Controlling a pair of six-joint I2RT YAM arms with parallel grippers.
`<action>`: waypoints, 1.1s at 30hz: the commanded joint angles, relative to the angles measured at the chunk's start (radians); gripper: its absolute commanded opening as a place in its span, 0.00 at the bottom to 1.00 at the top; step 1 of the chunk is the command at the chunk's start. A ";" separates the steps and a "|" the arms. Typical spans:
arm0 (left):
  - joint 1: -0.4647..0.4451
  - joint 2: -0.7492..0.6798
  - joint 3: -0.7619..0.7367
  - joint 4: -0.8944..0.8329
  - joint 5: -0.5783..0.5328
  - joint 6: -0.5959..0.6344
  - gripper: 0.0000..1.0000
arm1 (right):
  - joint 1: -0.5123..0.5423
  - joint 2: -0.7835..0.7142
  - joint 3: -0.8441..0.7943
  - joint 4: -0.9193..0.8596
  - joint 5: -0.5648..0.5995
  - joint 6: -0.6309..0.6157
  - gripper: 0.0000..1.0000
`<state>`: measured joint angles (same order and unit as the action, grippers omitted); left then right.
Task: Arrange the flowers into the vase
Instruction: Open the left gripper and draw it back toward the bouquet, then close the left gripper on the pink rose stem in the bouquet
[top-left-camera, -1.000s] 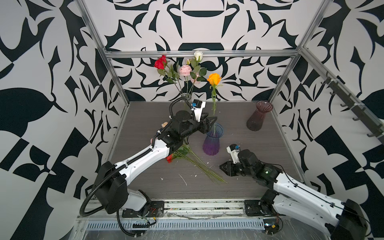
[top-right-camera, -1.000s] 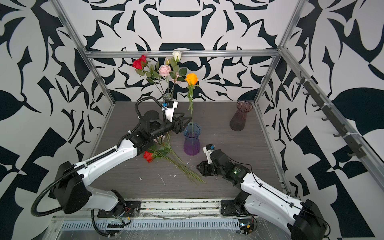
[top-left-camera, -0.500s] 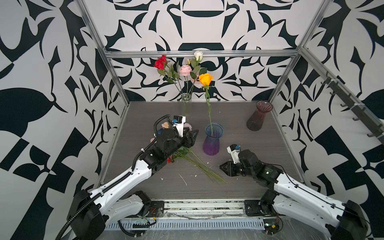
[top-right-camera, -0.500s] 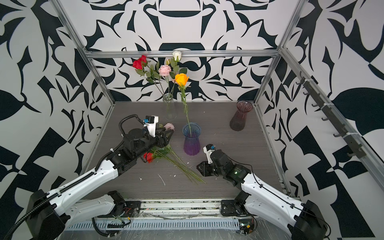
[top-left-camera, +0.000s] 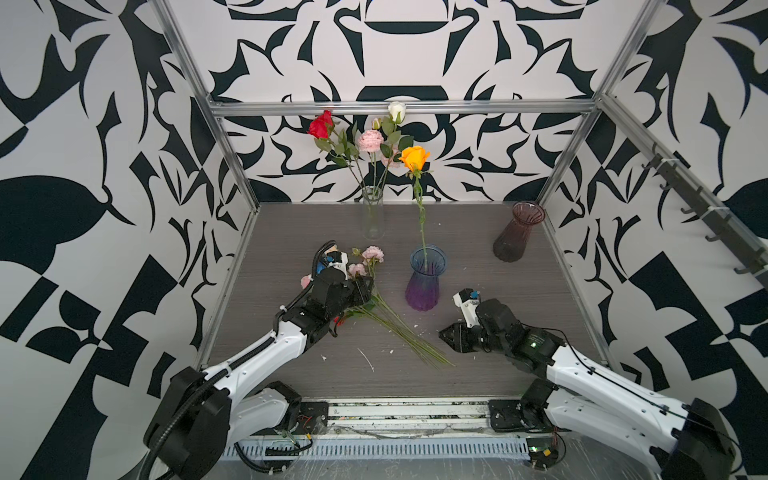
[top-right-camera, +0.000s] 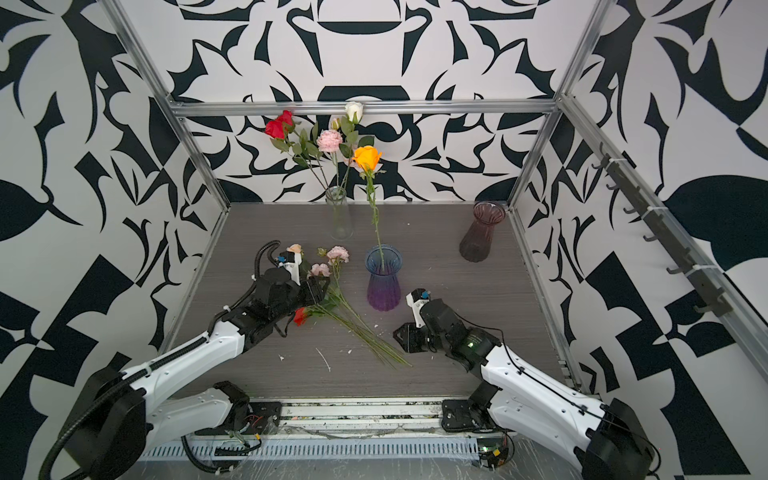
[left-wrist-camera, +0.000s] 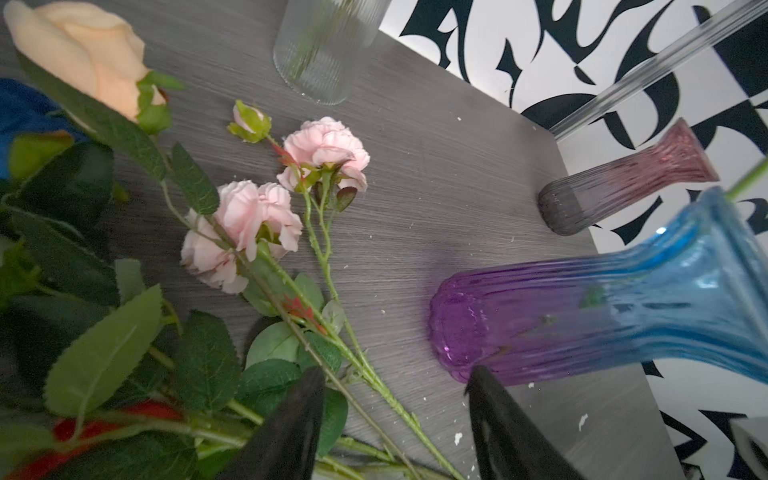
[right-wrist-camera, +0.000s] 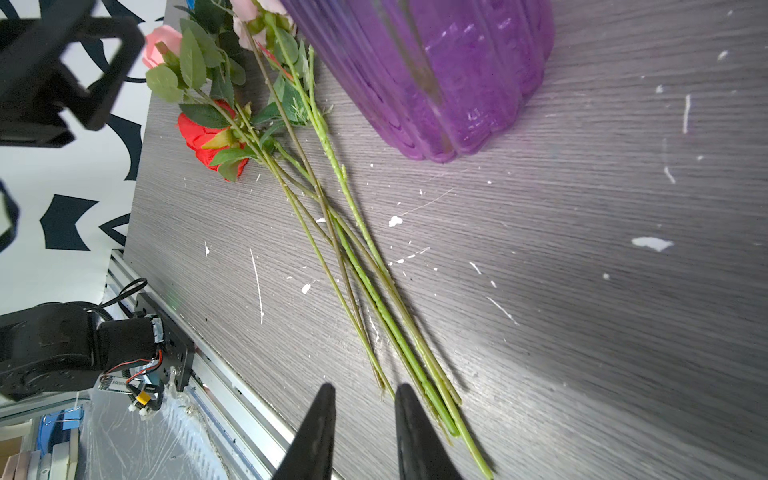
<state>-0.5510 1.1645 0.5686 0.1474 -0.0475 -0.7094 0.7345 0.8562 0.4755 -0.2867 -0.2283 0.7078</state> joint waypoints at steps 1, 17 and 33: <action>0.035 0.057 0.003 0.030 0.054 -0.084 0.56 | -0.004 -0.008 0.003 0.011 -0.004 0.009 0.29; 0.127 0.348 0.144 -0.030 0.217 -0.144 0.41 | -0.012 0.000 0.001 0.020 -0.016 0.002 0.29; 0.145 0.403 0.194 -0.140 0.167 -0.194 0.38 | -0.022 -0.015 -0.007 0.019 -0.019 0.004 0.29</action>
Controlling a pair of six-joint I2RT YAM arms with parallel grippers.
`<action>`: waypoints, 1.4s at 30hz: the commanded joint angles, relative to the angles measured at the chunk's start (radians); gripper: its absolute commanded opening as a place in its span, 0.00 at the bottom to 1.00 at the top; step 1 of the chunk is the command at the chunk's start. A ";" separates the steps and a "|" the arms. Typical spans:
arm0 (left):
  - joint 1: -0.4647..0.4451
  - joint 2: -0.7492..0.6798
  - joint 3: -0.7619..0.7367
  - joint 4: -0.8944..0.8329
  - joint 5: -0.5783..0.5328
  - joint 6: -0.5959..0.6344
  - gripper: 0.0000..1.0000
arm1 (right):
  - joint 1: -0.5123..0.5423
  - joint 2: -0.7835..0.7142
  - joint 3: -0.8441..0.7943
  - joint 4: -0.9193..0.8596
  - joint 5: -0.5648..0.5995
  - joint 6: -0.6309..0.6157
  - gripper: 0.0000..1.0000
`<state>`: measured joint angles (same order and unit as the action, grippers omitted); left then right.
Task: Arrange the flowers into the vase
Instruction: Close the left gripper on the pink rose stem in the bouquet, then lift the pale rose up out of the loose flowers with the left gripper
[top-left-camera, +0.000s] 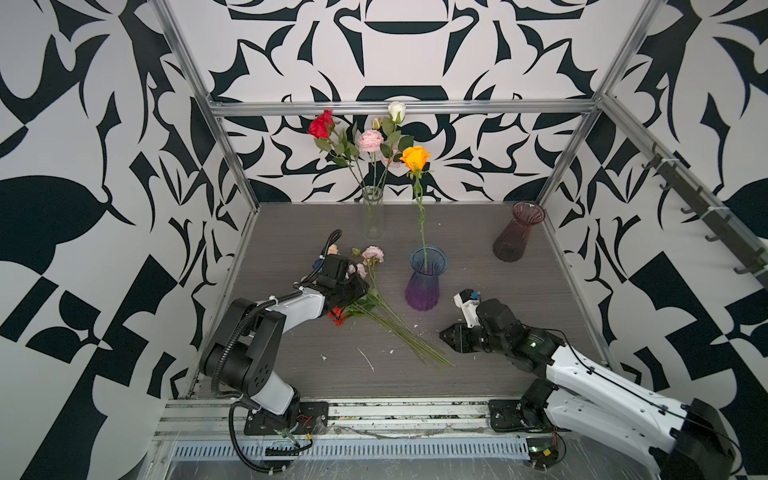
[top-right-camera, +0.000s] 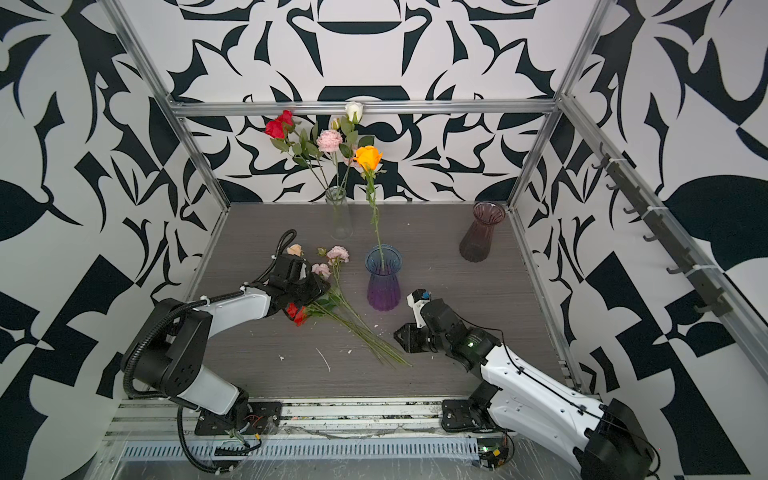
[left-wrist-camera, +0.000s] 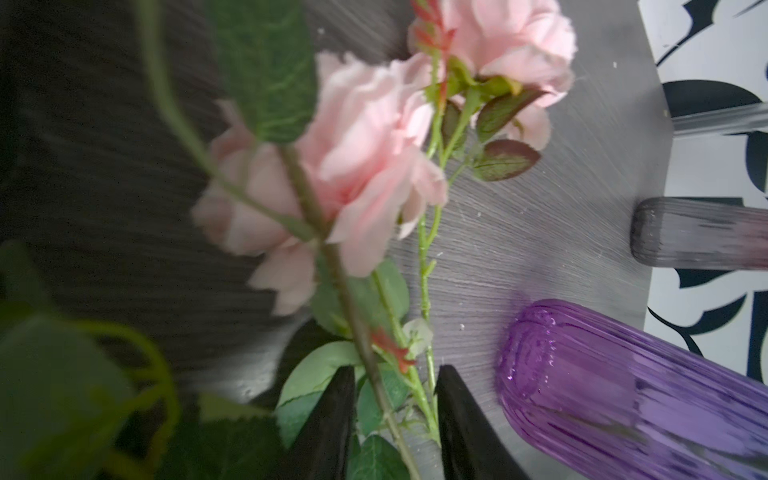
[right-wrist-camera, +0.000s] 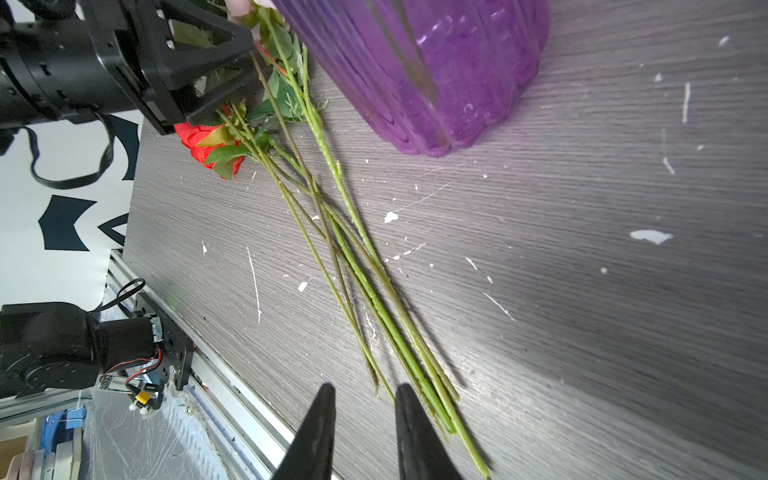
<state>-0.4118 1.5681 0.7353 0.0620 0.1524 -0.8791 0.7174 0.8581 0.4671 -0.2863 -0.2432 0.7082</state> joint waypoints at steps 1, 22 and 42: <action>0.005 0.000 0.027 -0.054 -0.034 -0.026 0.38 | -0.004 -0.020 0.001 0.017 -0.002 0.004 0.29; 0.021 0.082 0.077 -0.023 0.052 -0.017 0.09 | -0.013 -0.034 -0.005 0.015 -0.004 0.006 0.29; 0.032 -0.425 0.219 -0.120 -0.100 0.060 0.12 | -0.015 -0.033 -0.001 0.004 0.001 0.019 0.29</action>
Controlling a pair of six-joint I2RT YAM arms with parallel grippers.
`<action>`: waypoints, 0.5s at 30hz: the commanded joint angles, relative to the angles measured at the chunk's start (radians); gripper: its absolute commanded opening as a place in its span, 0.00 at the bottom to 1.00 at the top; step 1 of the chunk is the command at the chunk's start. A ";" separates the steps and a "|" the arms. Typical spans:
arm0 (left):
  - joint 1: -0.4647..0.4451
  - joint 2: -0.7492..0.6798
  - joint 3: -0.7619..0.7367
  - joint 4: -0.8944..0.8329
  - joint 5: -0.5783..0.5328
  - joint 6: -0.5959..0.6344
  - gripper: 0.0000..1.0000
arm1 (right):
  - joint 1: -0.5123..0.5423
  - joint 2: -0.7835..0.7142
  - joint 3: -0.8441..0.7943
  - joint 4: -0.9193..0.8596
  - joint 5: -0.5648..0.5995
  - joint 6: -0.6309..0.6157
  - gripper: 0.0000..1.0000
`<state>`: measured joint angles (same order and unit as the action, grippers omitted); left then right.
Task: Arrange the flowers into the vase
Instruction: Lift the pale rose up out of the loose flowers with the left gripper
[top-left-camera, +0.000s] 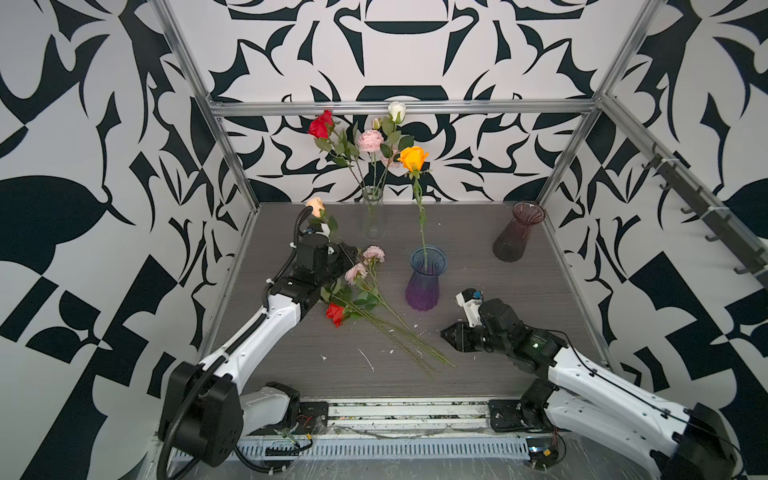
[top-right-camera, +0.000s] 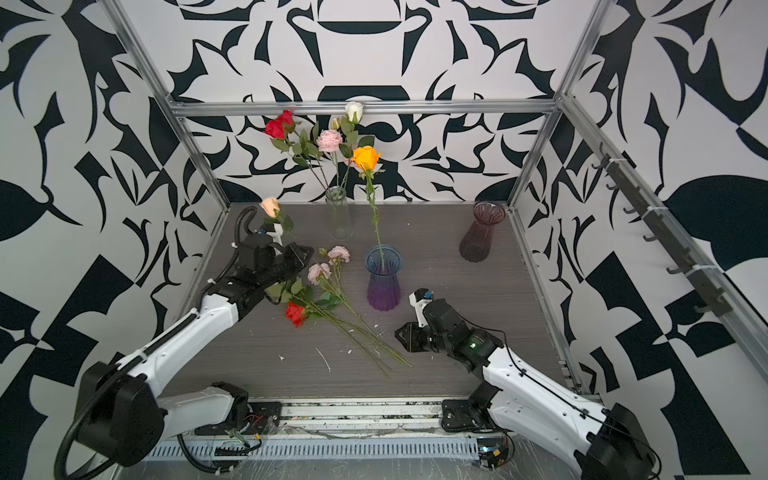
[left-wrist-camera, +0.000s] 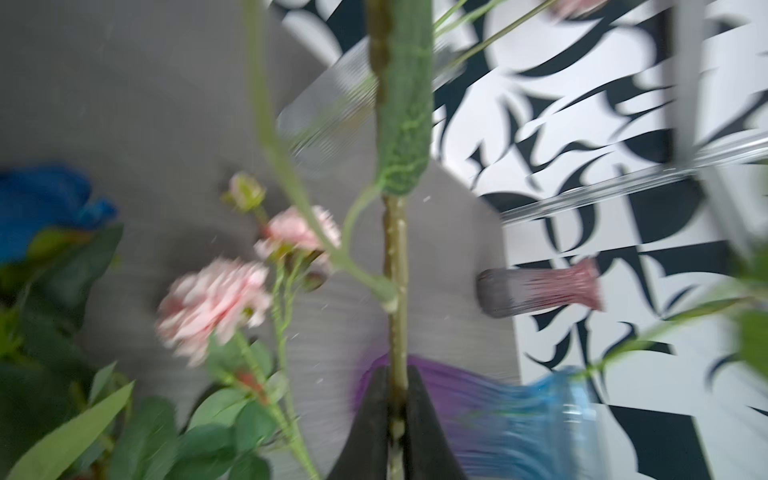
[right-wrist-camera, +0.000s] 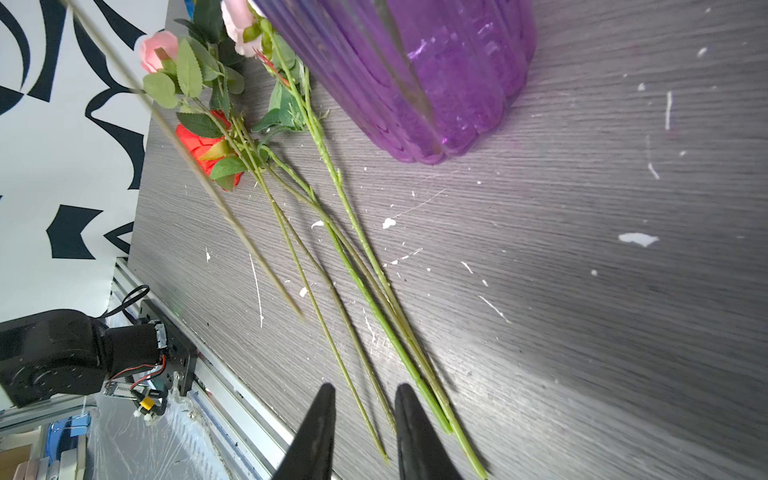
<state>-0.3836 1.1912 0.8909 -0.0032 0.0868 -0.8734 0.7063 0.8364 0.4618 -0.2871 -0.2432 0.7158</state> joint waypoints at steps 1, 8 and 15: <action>-0.003 -0.065 0.086 -0.060 -0.042 0.069 0.12 | -0.005 -0.011 0.005 0.005 0.000 0.011 0.29; -0.102 -0.136 0.213 0.024 -0.074 0.179 0.12 | -0.004 -0.010 0.005 0.005 0.000 0.012 0.29; -0.256 -0.109 0.329 0.164 -0.112 0.334 0.12 | -0.004 -0.013 0.003 0.007 -0.001 0.013 0.29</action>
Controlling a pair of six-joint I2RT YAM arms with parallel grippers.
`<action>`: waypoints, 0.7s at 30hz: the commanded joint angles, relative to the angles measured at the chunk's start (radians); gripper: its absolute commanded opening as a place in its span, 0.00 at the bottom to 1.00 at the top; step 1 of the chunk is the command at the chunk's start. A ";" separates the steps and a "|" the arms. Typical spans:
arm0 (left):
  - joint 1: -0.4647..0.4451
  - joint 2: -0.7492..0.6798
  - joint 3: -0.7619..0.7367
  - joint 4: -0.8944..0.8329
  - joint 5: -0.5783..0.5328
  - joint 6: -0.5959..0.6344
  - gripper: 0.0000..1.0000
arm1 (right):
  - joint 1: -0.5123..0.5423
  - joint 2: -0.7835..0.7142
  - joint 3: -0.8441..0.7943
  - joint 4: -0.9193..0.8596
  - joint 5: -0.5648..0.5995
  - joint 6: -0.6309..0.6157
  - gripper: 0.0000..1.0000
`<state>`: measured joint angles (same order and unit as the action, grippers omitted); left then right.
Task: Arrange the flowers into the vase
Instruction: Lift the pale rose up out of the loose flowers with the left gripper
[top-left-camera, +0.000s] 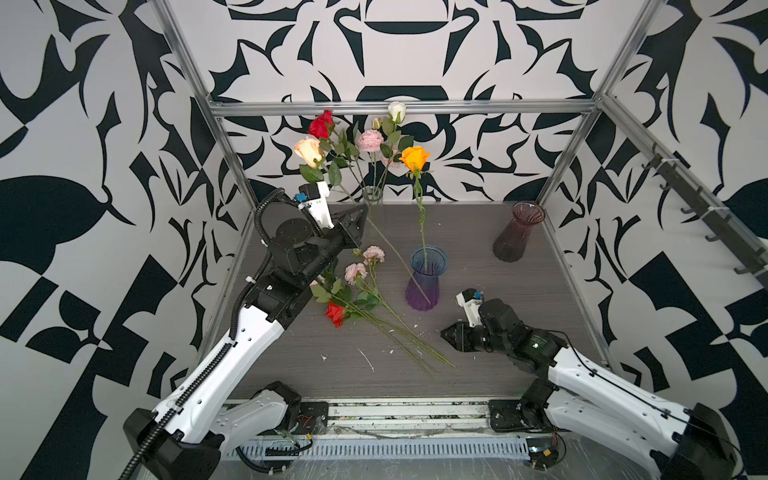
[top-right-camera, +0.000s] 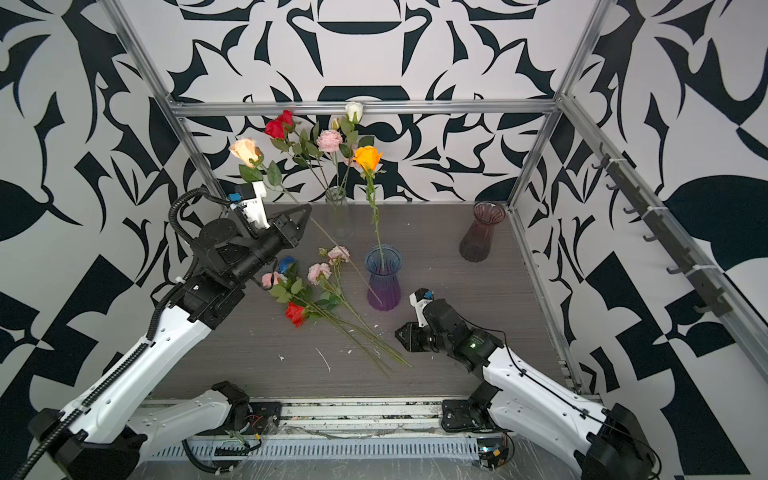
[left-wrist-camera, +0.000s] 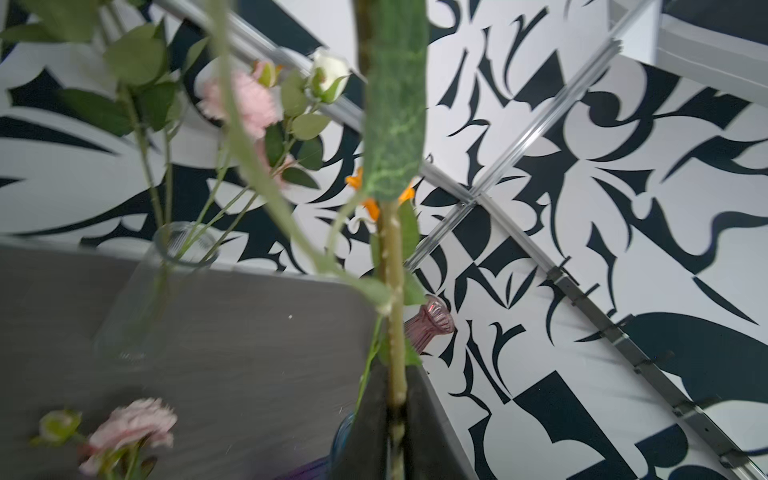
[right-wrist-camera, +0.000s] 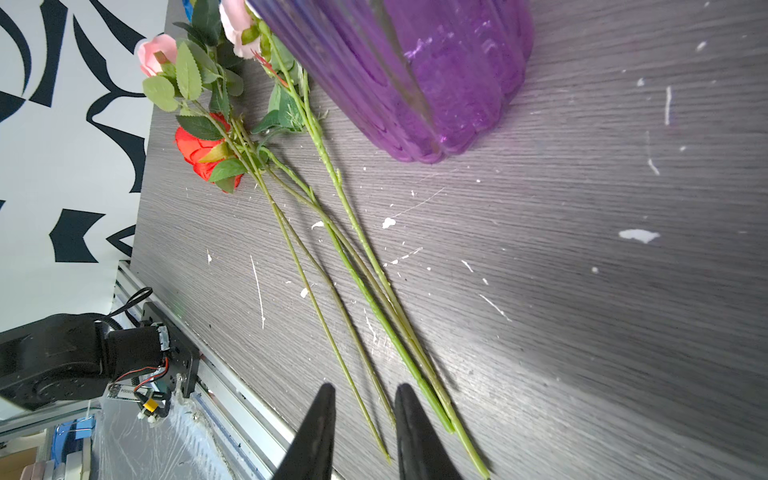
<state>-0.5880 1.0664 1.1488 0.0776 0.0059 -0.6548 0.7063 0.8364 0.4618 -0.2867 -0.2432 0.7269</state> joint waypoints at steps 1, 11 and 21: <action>-0.089 0.035 0.098 0.082 -0.050 0.174 0.12 | -0.004 -0.013 0.003 0.008 -0.002 0.002 0.29; -0.326 0.200 0.337 0.087 -0.183 0.552 0.11 | -0.004 -0.017 0.000 0.012 -0.006 0.000 0.29; -0.447 0.377 0.463 -0.047 -0.408 0.795 0.09 | -0.007 -0.016 -0.002 0.015 -0.010 -0.003 0.29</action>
<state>-1.0279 1.4170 1.5913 0.0937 -0.3099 0.0563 0.7044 0.8360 0.4587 -0.2863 -0.2443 0.7269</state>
